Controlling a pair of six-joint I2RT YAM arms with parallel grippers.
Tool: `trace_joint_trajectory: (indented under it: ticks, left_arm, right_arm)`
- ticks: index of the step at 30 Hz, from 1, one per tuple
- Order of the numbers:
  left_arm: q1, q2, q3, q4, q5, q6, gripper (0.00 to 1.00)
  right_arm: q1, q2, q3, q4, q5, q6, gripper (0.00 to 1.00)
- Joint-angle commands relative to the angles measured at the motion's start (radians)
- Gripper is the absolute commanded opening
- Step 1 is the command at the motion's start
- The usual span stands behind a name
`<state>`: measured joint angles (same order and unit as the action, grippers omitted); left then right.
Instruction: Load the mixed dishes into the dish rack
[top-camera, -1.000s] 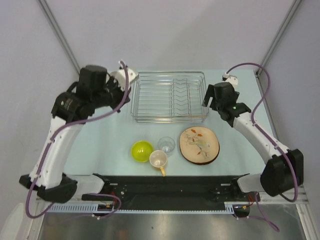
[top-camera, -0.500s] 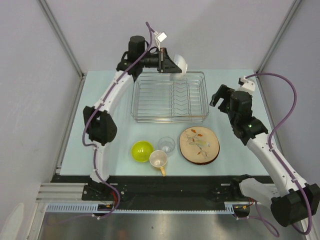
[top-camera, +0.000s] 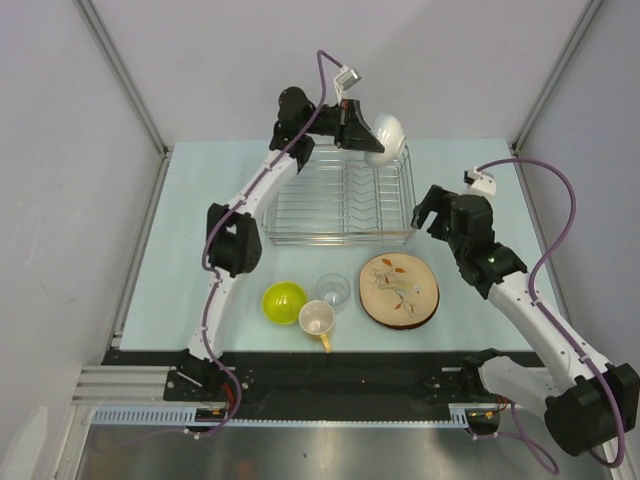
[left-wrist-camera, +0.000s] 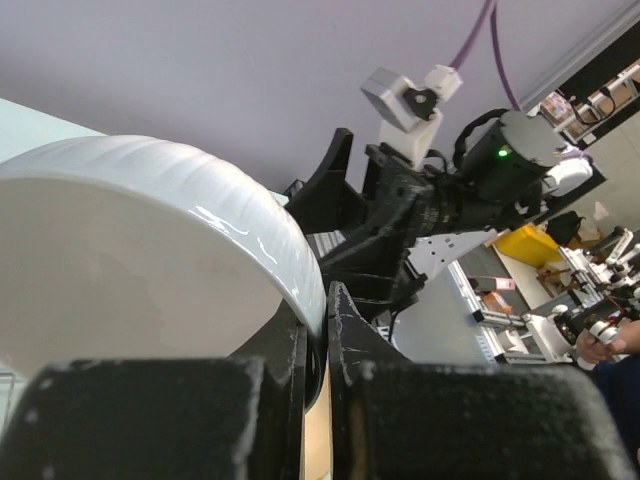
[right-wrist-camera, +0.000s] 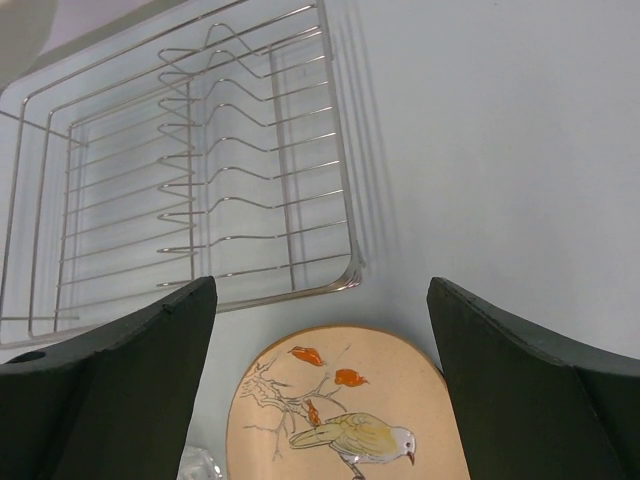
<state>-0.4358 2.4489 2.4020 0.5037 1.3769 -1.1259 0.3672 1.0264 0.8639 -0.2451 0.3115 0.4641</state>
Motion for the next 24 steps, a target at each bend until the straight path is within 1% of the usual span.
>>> trace_joint_trajectory:
  ticks: [1,6,8,9,10,11,13,18,24]
  left_arm:
    - [-0.001,0.096,0.089,0.128,-0.019,-0.026,0.0]
    - [-0.007,0.142,0.083,0.093,-0.084,0.063,0.0]
    - [-0.009,0.153,0.065,0.081,-0.13,0.077,0.0]
    - [-0.009,0.151,0.048,0.094,-0.156,0.065,0.0]
    - [-0.008,0.15,-0.007,0.166,-0.203,0.04,0.01]
    - [-0.009,0.147,-0.03,0.209,-0.231,0.016,0.0]
    - [-0.012,0.15,-0.05,0.242,-0.292,-0.003,0.0]
    - [-0.034,0.16,-0.049,0.197,-0.415,0.037,0.0]
    - [-0.058,0.136,-0.087,0.058,-0.567,0.149,0.0]
  right_arm:
    - [0.019,-0.04,-0.019,0.052,0.001,0.016,0.92]
    - [0.036,-0.048,-0.051,0.064,0.011,0.016,0.91]
    - [0.042,-0.043,-0.06,0.072,0.009,0.018,0.91]
    - [0.045,-0.042,-0.063,0.075,0.006,0.016,0.91]
    - [0.047,-0.039,-0.065,0.081,0.005,0.016,0.91]
    - [0.055,-0.037,-0.066,0.084,0.006,0.013,0.91]
    - [0.058,-0.034,-0.071,0.09,0.003,0.015,0.91]
    - [0.075,-0.029,-0.078,0.099,-0.005,0.025,0.9]
    - [0.09,-0.032,-0.082,0.109,-0.003,0.033,0.9]
